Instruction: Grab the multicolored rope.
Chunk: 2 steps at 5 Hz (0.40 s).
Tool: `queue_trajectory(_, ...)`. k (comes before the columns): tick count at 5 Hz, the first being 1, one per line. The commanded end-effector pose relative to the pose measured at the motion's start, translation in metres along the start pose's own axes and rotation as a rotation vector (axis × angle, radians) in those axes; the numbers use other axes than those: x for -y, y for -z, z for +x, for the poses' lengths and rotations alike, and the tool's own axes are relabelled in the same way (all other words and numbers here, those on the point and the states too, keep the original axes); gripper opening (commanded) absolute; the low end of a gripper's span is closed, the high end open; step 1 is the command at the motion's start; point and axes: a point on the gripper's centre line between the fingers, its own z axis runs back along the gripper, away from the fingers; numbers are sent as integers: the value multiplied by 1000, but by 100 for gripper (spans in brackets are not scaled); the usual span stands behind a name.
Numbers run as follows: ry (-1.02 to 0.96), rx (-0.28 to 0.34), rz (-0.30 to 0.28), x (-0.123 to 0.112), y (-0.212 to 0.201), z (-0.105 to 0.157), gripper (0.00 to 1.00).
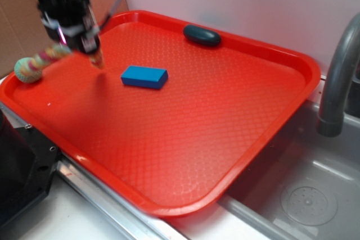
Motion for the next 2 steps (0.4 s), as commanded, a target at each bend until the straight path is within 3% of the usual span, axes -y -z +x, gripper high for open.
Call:
queue_trajectory(1, -90, 91, -18, -6, -109, 1, 0)
queue_trajectory(2, -63, 102, -7, 4, -133, 8, 0)
